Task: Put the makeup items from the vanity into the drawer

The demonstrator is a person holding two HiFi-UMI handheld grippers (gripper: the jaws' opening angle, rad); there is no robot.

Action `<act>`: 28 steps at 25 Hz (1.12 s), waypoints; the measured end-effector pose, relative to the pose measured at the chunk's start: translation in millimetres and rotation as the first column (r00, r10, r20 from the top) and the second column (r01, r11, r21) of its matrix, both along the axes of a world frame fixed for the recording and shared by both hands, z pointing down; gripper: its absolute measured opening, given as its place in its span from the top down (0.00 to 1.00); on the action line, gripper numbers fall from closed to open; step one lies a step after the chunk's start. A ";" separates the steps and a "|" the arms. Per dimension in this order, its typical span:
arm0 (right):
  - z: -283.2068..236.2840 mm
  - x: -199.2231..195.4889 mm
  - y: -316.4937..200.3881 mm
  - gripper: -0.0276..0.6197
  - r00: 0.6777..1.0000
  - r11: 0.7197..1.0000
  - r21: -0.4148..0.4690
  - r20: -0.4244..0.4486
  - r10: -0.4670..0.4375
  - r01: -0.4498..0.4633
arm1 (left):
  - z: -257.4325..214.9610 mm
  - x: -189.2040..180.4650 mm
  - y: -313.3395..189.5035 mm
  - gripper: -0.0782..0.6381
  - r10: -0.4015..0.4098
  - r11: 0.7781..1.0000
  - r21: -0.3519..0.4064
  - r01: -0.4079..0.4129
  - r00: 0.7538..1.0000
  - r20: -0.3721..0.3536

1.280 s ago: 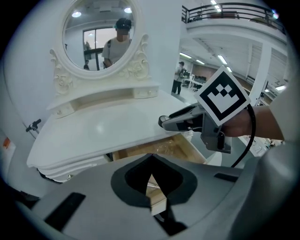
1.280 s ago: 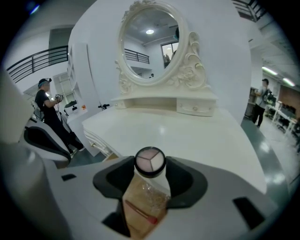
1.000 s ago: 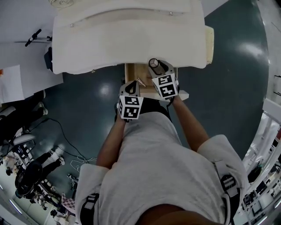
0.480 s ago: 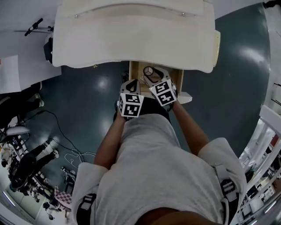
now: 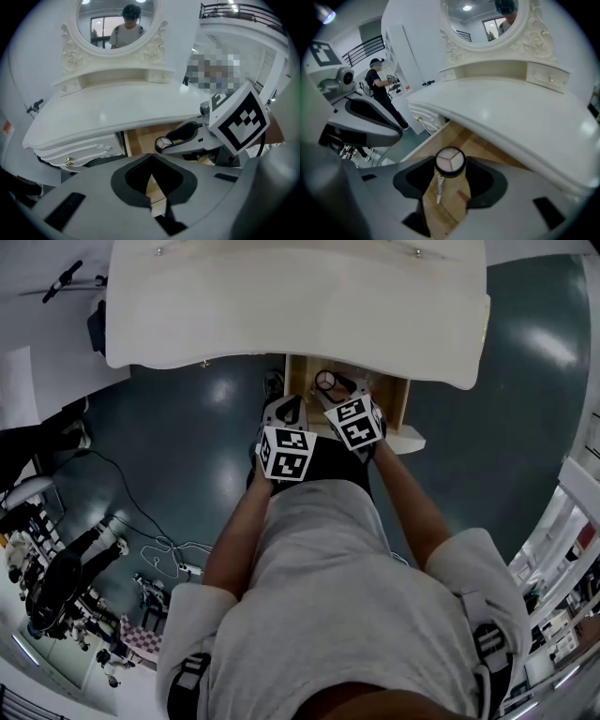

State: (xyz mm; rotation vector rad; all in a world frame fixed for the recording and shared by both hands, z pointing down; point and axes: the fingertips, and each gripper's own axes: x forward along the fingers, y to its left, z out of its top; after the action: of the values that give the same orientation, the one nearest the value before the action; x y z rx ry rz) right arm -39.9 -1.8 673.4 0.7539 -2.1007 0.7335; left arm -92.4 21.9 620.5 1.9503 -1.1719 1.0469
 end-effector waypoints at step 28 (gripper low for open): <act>82.7 -3.6 -1.2 0.62 0.992 0.991 -0.135 -0.120 -0.037 0.020 | 25.4 -17.1 -4.7 0.88 -0.035 0.998 -0.053 0.034 0.999 -0.015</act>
State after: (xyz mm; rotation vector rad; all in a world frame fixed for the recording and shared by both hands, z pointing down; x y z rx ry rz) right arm -43.4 -3.1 756.1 0.6765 -1.9282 0.7847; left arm -109.5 17.2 645.8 1.8883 -1.1544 1.0323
